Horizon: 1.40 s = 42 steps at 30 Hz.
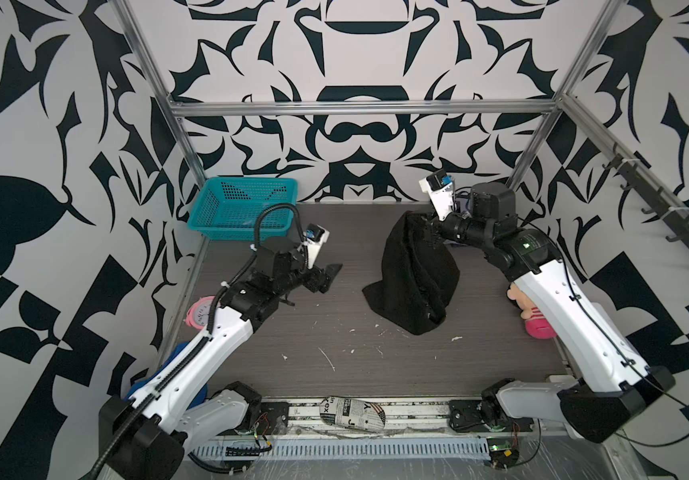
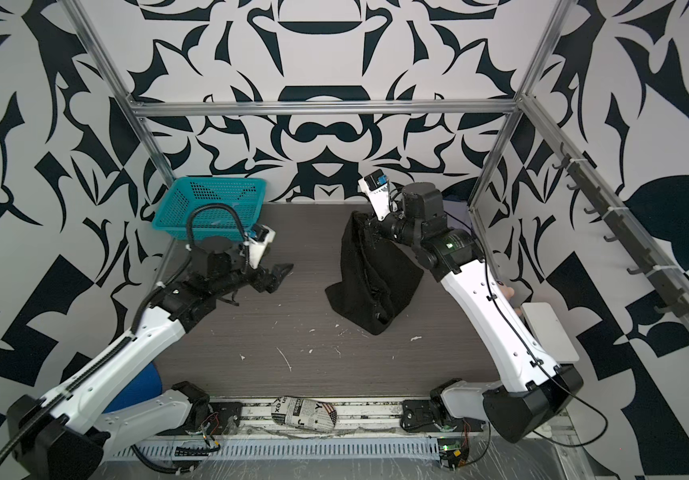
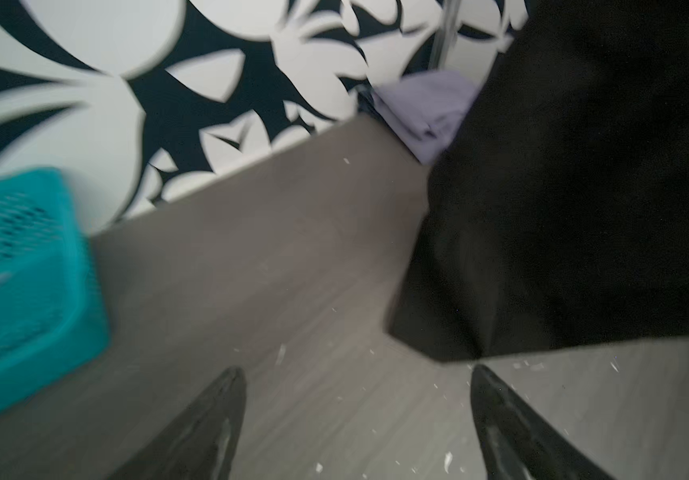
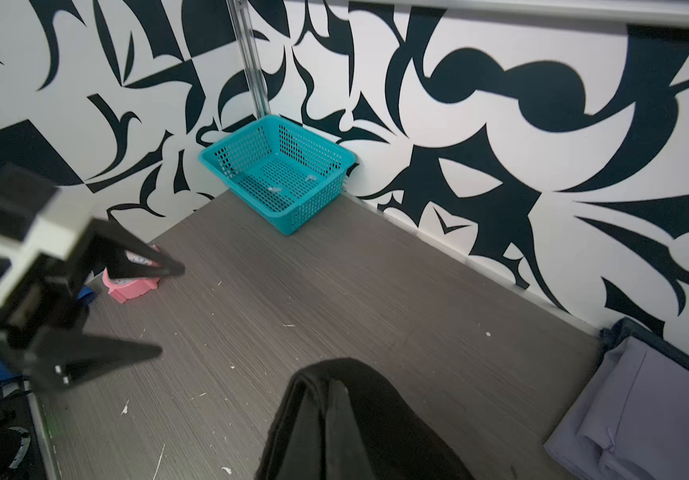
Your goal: Fold and stack the skirts
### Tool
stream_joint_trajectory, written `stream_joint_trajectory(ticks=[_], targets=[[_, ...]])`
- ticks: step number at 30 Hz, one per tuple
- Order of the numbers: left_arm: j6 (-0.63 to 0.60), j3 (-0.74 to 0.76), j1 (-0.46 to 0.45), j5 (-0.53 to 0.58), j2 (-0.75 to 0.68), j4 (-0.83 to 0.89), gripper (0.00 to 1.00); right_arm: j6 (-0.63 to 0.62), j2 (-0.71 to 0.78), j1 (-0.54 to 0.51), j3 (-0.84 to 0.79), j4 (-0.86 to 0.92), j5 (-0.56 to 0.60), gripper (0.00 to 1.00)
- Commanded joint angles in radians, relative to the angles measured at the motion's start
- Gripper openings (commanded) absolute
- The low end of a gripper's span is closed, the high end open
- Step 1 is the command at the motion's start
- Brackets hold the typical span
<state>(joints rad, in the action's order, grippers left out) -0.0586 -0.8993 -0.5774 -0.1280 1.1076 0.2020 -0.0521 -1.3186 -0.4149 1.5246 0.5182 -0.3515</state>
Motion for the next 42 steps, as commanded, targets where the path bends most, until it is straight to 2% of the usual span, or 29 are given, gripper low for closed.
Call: stream_joint_trajectory(ticks=[1,8,12,17,19,23,25,27,28,30,32,38,42], targets=[[0.066,0.003,-0.078,-0.024,0.044,-0.148,0.93,0.018,0.006,-0.002,0.018,-0.068,-0.035,0.00],[0.097,-0.126,-0.174,-0.048,0.265,-0.220,0.98,0.042,-0.006,-0.002,0.014,-0.088,-0.050,0.00],[0.121,-0.191,-0.201,-0.095,0.339,-0.260,1.00,0.052,-0.006,-0.002,0.012,-0.089,-0.051,0.00],[0.173,-0.250,-0.208,-0.083,0.427,-0.259,0.98,0.051,0.001,-0.002,0.008,-0.090,-0.049,0.00],[0.178,-0.247,-0.208,-0.084,0.437,-0.270,0.92,0.048,0.003,-0.002,0.006,-0.089,-0.047,0.00],[0.175,-0.233,-0.208,-0.090,0.427,-0.283,0.72,0.044,0.006,-0.002,0.001,-0.090,-0.047,0.00],[0.171,-0.239,-0.208,-0.093,0.421,-0.268,0.69,0.046,0.005,-0.002,0.000,-0.096,-0.048,0.00],[0.169,-0.238,-0.208,-0.098,0.411,-0.261,0.52,0.046,0.005,-0.002,0.000,-0.096,-0.042,0.00],[0.174,-0.230,-0.208,-0.100,0.403,-0.270,0.49,0.046,0.006,-0.002,0.000,-0.097,-0.039,0.00],[0.175,-0.217,-0.208,-0.116,0.392,-0.288,0.29,0.046,0.007,-0.002,0.000,-0.096,-0.038,0.00],[0.175,-0.211,-0.208,-0.101,0.388,-0.286,0.00,0.049,0.010,-0.002,0.002,-0.098,-0.036,0.00],[0.167,-0.138,-0.208,0.003,0.258,-0.300,0.00,0.042,0.060,-0.002,0.004,-0.071,-0.015,0.00],[0.148,-0.127,-0.208,-0.038,0.158,-0.238,0.00,0.041,0.132,-0.002,0.017,-0.024,0.018,0.00]])
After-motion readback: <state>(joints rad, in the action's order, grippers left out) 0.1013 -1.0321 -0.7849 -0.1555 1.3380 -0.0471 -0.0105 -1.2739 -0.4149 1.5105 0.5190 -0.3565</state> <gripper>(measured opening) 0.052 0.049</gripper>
